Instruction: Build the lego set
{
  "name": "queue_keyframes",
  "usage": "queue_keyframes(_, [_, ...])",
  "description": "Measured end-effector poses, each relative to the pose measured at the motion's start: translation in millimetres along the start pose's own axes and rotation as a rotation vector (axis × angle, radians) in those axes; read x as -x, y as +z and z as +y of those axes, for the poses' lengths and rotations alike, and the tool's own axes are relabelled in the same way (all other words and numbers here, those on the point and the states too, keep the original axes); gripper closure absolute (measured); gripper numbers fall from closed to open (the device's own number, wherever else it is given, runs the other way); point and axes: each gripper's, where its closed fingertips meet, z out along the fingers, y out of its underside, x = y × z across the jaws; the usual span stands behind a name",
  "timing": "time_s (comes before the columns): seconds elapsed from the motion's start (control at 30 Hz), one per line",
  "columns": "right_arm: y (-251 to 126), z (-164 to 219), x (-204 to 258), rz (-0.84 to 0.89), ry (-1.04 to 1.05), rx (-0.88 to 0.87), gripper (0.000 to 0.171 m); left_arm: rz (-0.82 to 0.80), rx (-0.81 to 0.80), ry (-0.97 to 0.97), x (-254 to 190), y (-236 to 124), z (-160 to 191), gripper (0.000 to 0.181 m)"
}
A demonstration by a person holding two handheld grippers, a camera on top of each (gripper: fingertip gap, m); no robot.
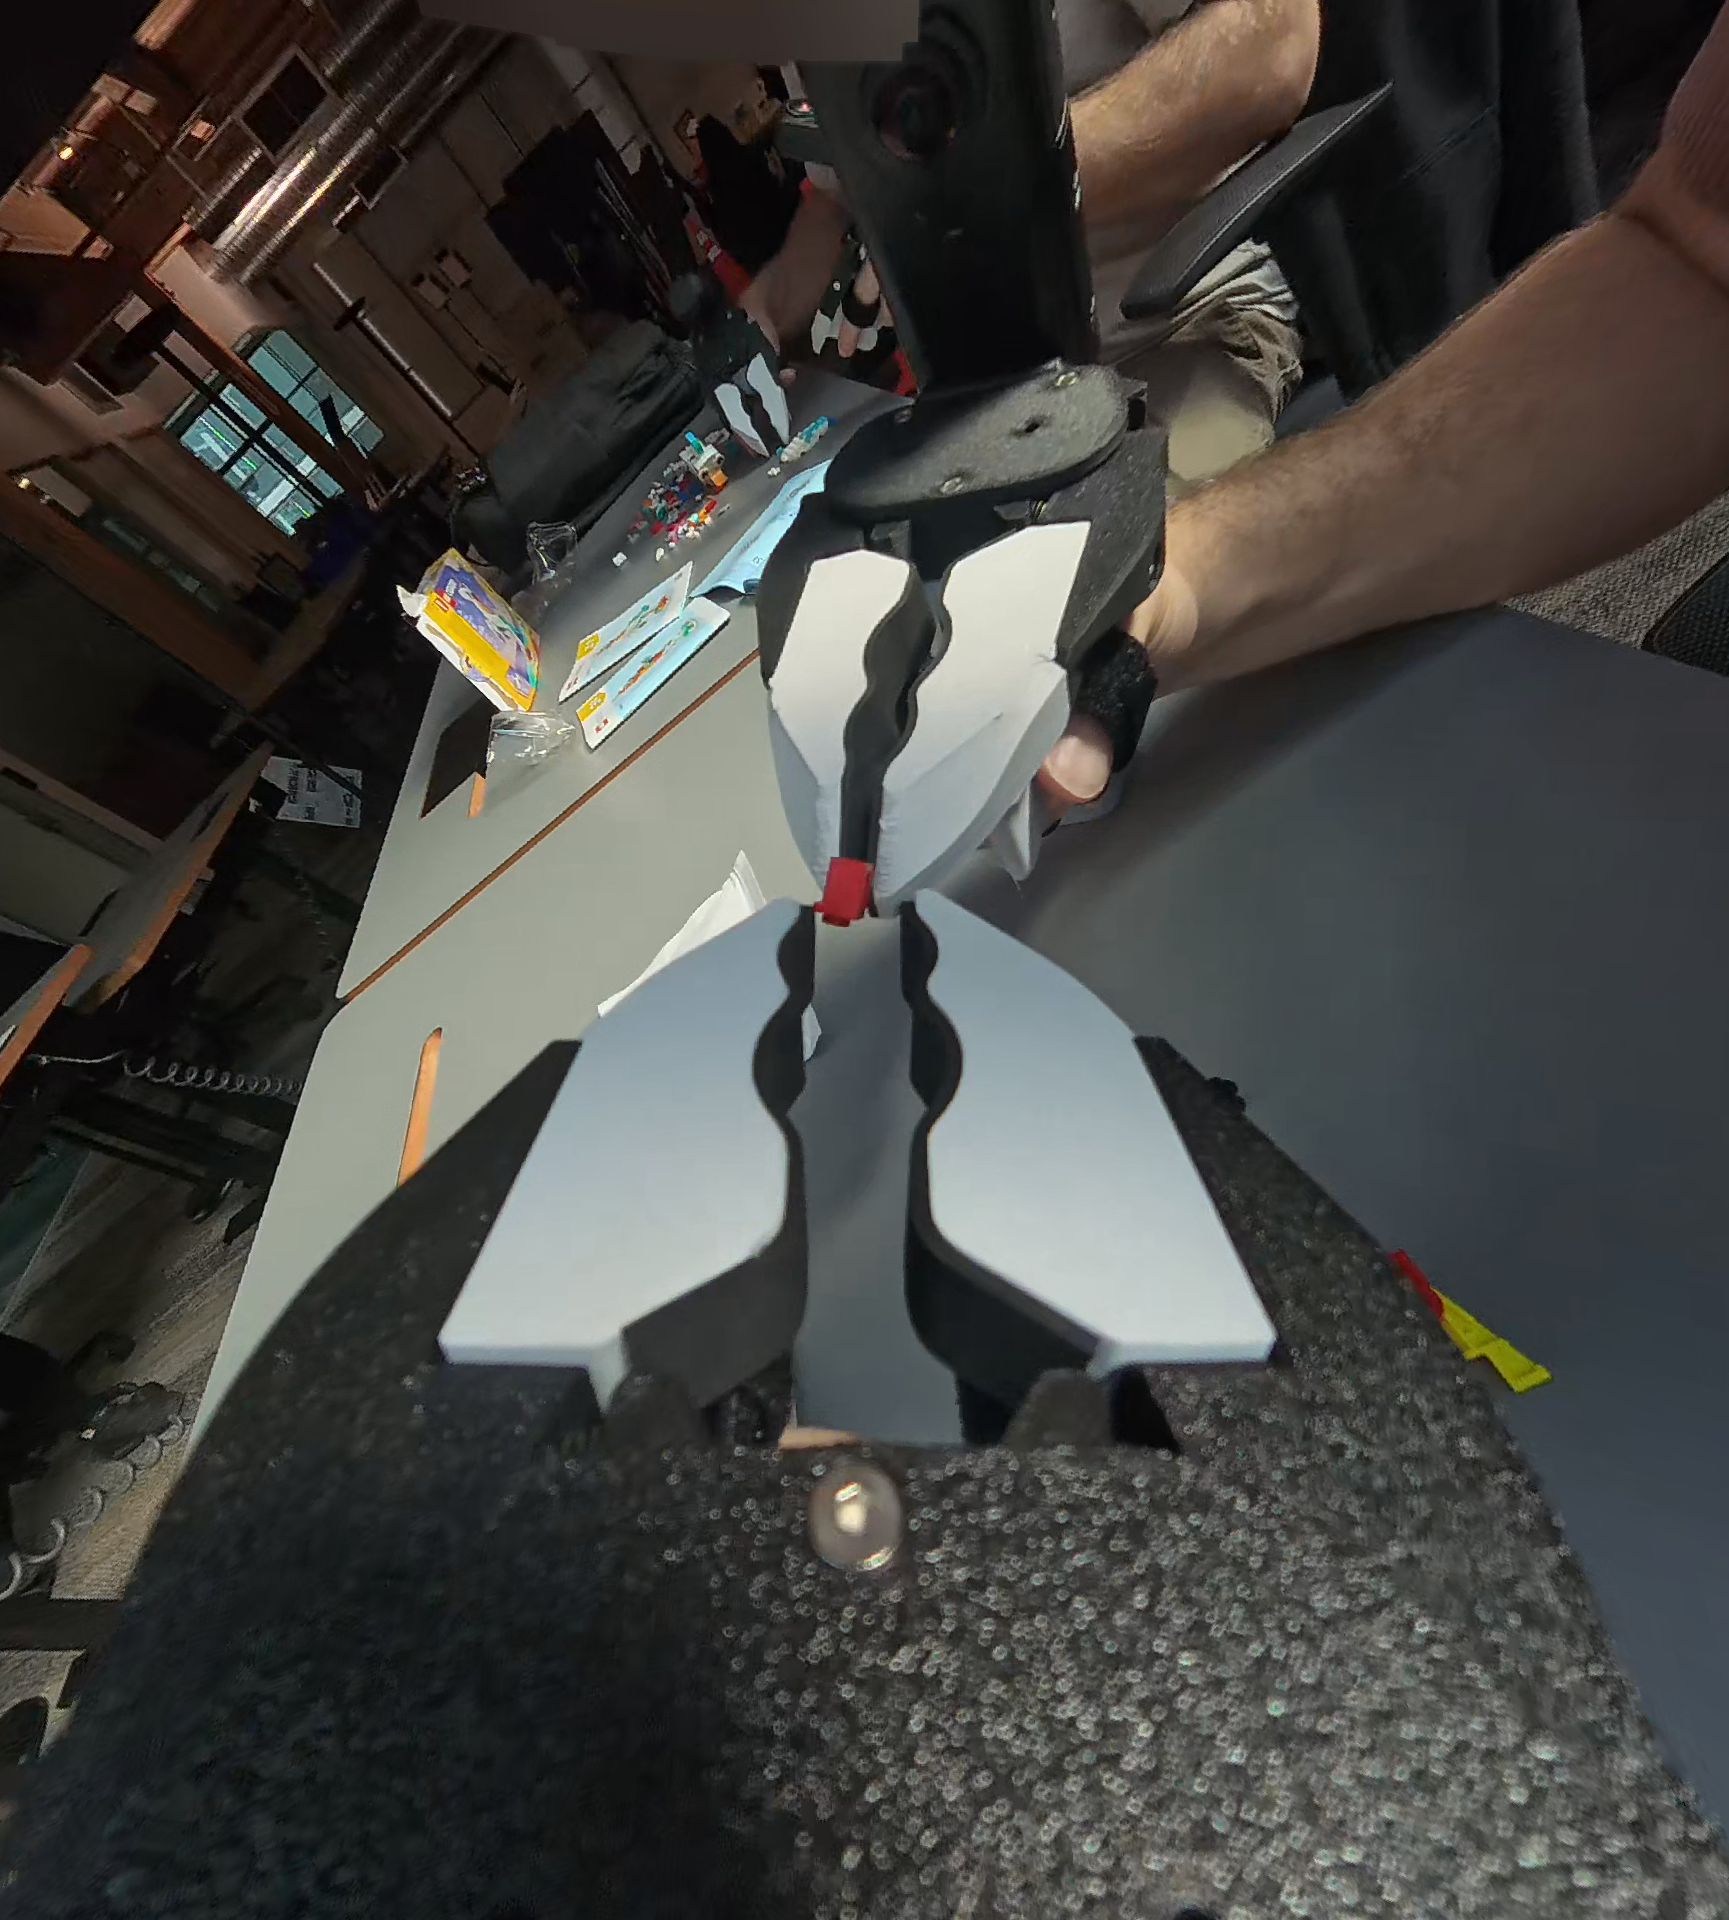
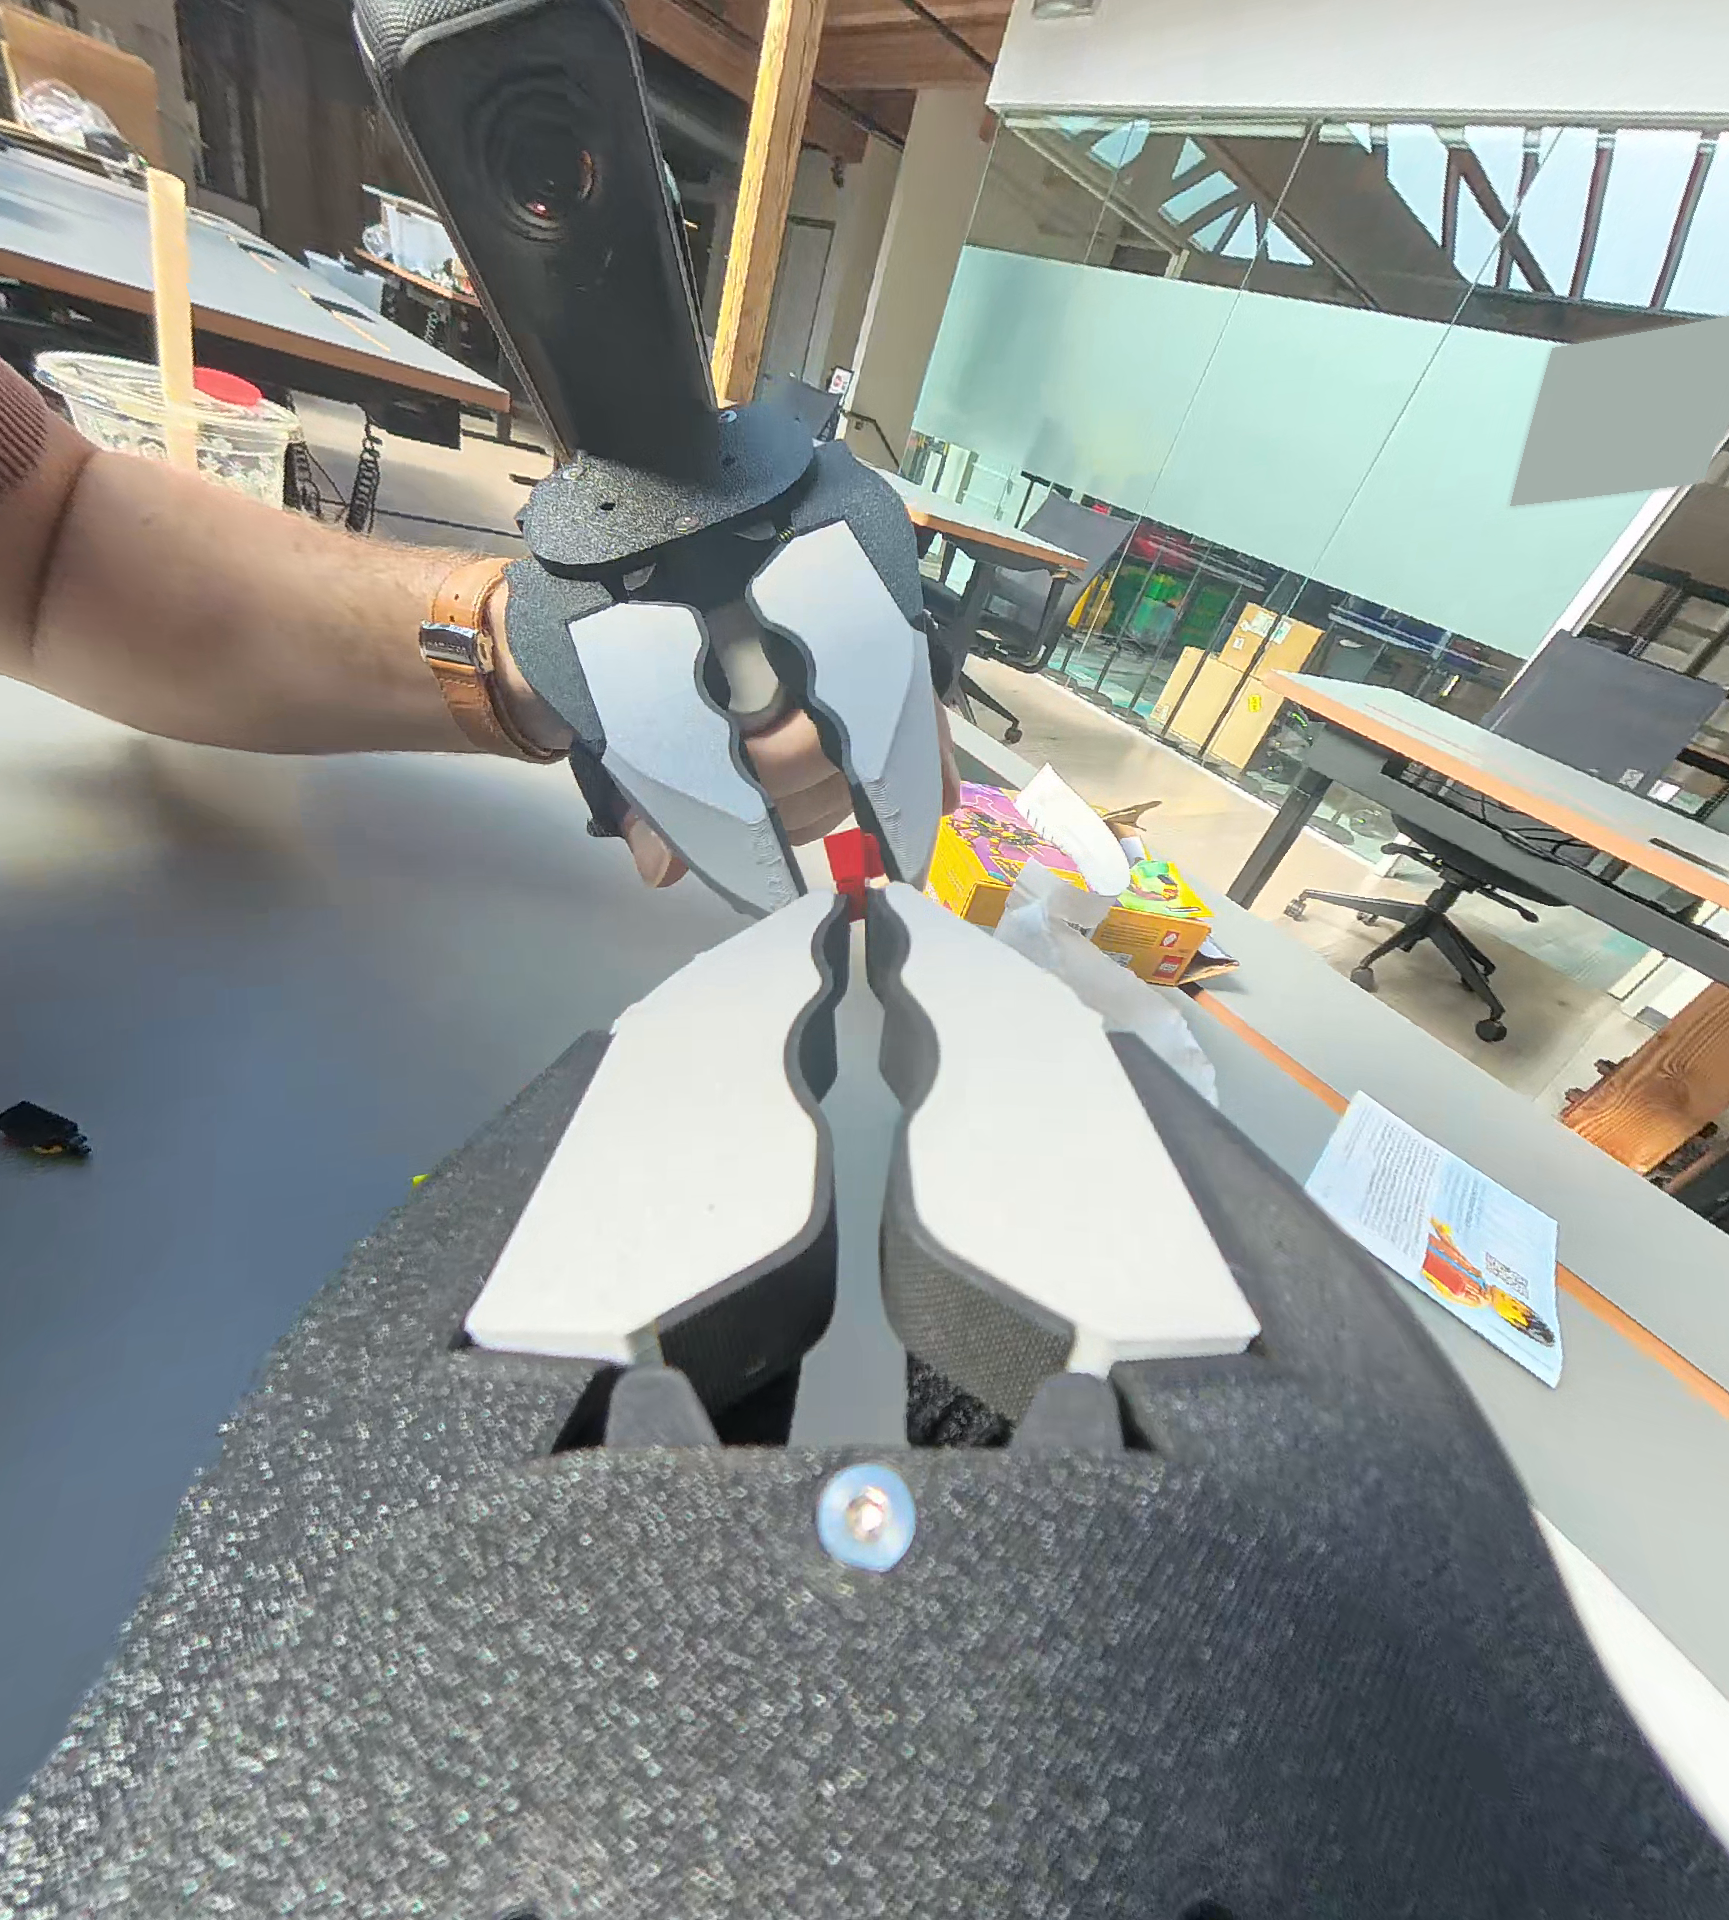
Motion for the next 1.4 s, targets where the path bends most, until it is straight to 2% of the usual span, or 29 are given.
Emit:
queue_keyframes(0.17, [-1.4, -2.5, 2.9, -0.032, 0.027, -0.022, 0.169, -0.016, -0.016, -0.036, -0.4, -2.9, -1.5, 0.174])
queue_keyframes(0.27, [2.0, 1.0, -3.2, 0.062, -0.038, 0.028, 0.169, -0.052, 0.01, -0.079, 3.5, -3.6, 3.7, 0.176])
queue_keyframes(0.37, [2.7, 4.3, -1.8, 0.06, -0.045, 0.042, 0.169, -0.067, 0.028, -0.108, 1.5, -3.8, 6.9, 0.176])
queue_keyframes(0.73, [9.2, 13.1, -1.3, 0.225, -0.355, 0.177, 0.168, -0.077, 0.047, -0.203, -3.2, -9.2, 17.6, 0.176])
queue_keyframes(0.8, [6.8, 13.9, -12.2, 0.293, -0.364, 0.202, 0.169, -0.022, 0.049, -0.214, -15.9, -5.6, 18.0, 0.179])
queue_keyframes(0.87, [8.4, 16.0, -9.1, 0.236, -0.291, 0.197, 0.17, -0.103, 0.11, -0.187, -10.0, -4.7, 29.2, 0.179])
queue_keyframes(0.9, [8.7, 19.6, -9.1, 0.245, -0.319, 0.214, 0.17, -0.124, 0.093, -0.228, -4.4, -7.4, 31.2, 0.179])
queue_keyframes(1.1, [9.0, 26.4, -19.5, 0.268, -0.294, 0.257, 0.17, -0.144, 0.119, -0.233, 1.1, -18.3, 42.2, 0.179])
queue_keyframes(1.2, [24.0, 35.4, -40.5, 0.239, -0.287, 0.379, 0.169, -0.224, 0.299, -0.168, 38.0, -30.4, 69.7, 0.178])
queue_keyframes(1.3, [50.4, 46.6, -73.3, 0.167, -0.244, 0.493, 0.169, -0.196, 0.504, -0.174, 71.0, -35.1, 103.3, 0.177])
queue_keyframes(1.4, [68.4, 63.8, -87.7, 0.088, -0.13, 0.557, 0.168, -0.167, 0.615, -0.158, 87.7, -36.5, 124.0, 0.174])
